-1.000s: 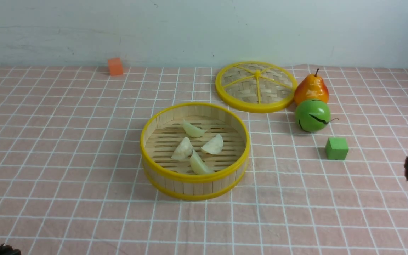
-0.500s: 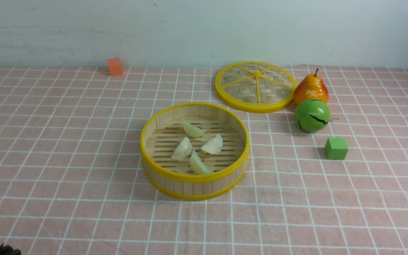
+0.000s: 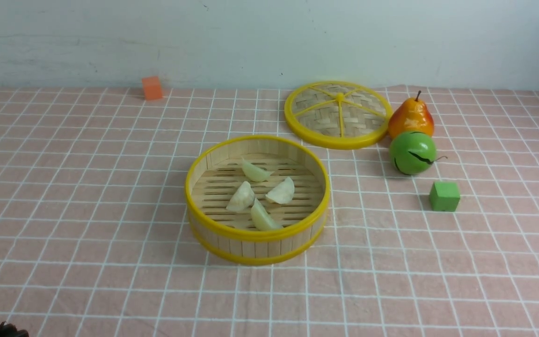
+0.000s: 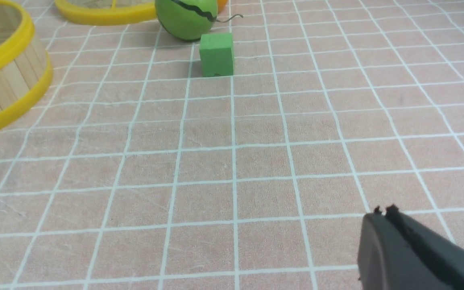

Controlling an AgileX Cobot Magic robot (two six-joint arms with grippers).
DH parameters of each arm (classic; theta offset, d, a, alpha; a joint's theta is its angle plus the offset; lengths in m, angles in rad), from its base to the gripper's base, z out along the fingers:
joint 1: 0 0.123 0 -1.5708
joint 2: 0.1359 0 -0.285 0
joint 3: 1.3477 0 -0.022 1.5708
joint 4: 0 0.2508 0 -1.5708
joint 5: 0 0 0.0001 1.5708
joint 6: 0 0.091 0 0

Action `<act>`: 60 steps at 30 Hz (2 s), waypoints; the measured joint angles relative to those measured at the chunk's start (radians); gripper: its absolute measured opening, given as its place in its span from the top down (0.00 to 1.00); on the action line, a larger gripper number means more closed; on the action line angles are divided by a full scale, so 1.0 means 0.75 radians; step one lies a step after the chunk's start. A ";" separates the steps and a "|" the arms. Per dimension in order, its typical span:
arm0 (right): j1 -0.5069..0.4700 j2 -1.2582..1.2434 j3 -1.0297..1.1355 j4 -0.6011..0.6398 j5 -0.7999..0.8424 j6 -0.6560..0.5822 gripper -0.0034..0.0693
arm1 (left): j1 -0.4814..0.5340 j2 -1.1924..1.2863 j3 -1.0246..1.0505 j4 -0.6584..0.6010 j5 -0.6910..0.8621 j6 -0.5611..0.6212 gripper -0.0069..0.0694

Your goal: Put the dumplings into the steamer on the table with the pink tablecloth.

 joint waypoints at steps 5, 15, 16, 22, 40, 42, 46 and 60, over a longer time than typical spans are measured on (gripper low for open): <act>0.000 0.000 0.000 0.000 0.001 0.000 0.98 | 0.000 0.000 0.000 0.000 0.000 0.000 0.79; 0.000 0.000 0.000 0.000 0.001 0.000 0.97 | 0.000 0.000 0.000 0.000 0.000 0.000 0.77; 0.000 0.000 0.000 0.000 0.001 0.000 0.97 | 0.000 0.000 0.000 0.000 0.000 0.000 0.77; 0.000 0.000 0.000 0.000 0.001 0.000 0.96 | 0.000 0.000 0.000 0.000 0.000 -0.001 0.76; 0.000 0.000 0.000 0.000 0.002 -0.001 0.94 | 0.389 -0.246 0.411 0.088 -0.580 -0.001 0.93; 0.000 0.000 0.000 0.000 0.002 -0.001 0.94 | 0.474 -0.247 0.458 0.083 -0.582 -0.001 0.93; 0.000 -0.001 0.000 0.000 0.002 -0.001 0.94 | 0.603 -0.247 0.499 0.081 -0.537 -0.034 0.93; 0.000 -0.001 0.000 0.000 0.002 -0.001 0.93 | 0.651 -0.247 0.507 0.106 -0.224 -0.076 0.93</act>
